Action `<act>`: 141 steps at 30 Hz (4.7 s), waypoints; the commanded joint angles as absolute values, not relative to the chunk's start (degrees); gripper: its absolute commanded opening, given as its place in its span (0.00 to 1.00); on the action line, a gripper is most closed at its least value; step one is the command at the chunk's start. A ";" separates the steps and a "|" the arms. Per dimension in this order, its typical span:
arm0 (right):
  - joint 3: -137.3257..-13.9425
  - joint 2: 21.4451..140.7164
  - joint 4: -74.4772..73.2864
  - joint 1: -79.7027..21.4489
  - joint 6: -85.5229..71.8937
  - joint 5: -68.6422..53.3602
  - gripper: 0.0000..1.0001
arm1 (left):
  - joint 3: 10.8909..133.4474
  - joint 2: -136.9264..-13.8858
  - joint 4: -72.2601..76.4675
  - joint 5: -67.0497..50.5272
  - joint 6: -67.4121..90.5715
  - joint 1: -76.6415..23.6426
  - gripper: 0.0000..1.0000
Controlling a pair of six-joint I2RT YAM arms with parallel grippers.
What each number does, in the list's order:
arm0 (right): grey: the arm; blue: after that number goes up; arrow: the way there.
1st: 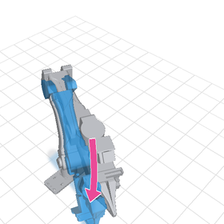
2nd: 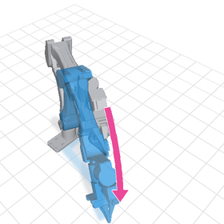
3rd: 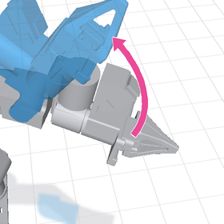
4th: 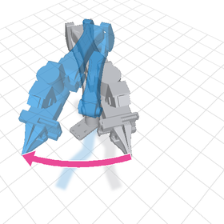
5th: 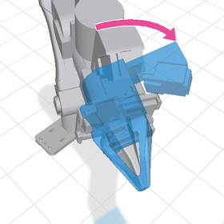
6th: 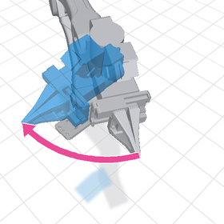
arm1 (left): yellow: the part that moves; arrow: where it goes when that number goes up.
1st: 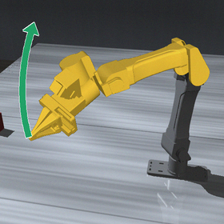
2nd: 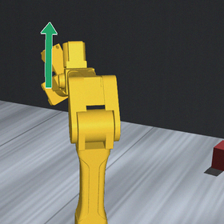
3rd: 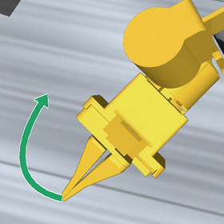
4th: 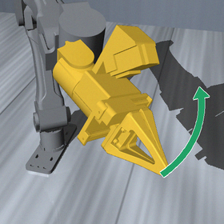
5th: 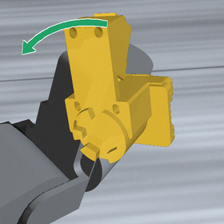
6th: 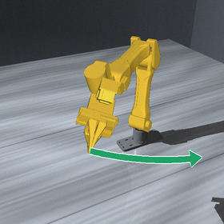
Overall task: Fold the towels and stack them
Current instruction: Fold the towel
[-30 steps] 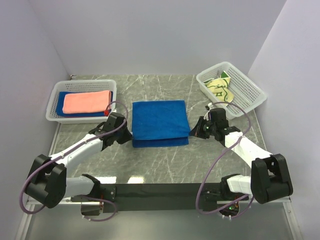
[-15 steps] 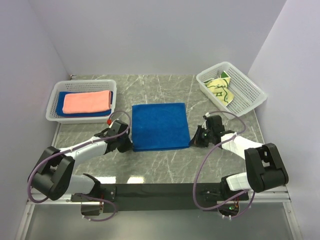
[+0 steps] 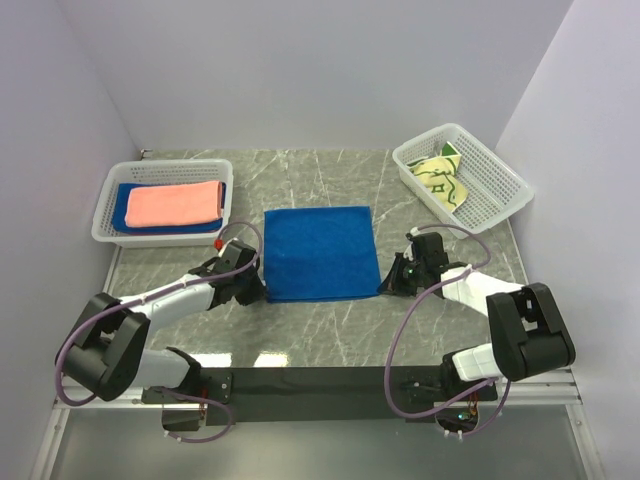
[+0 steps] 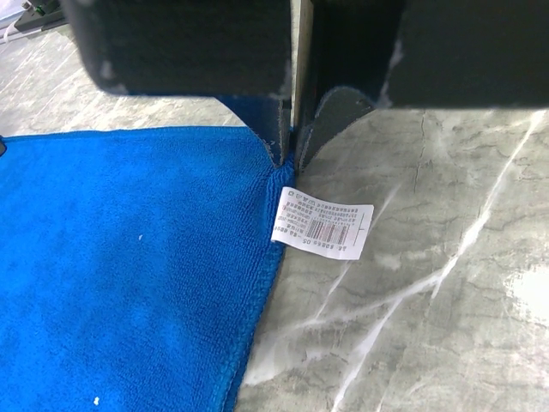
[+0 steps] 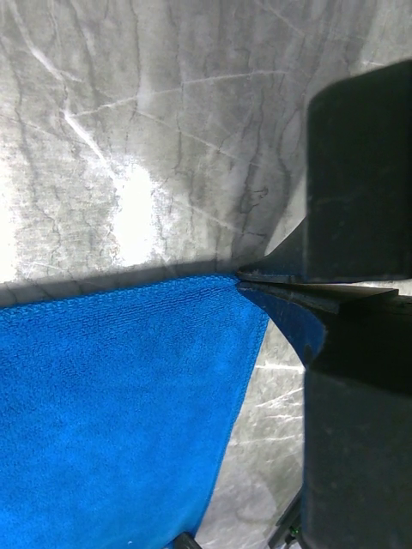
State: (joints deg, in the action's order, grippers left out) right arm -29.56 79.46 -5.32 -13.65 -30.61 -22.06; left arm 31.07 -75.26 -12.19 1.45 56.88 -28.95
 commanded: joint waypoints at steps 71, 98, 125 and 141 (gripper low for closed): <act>-26.81 80.51 -7.28 -20.48 -32.08 -18.72 0.20 | 32.27 -78.33 -20.30 0.53 57.21 -36.56 0.11; -81.44 102.18 -30.49 -13.54 10.45 -23.02 0.43 | 76.26 -94.46 -25.14 0.45 12.40 -21.45 0.92; -106.17 131.04 -41.31 -12.04 7.82 -30.94 0.15 | 84.20 -117.07 -28.39 -0.18 9.14 -19.60 0.01; -106.52 122.61 -44.99 -10.98 15.45 -26.80 0.23 | 85.17 -111.02 -28.39 -1.05 12.39 -18.54 0.39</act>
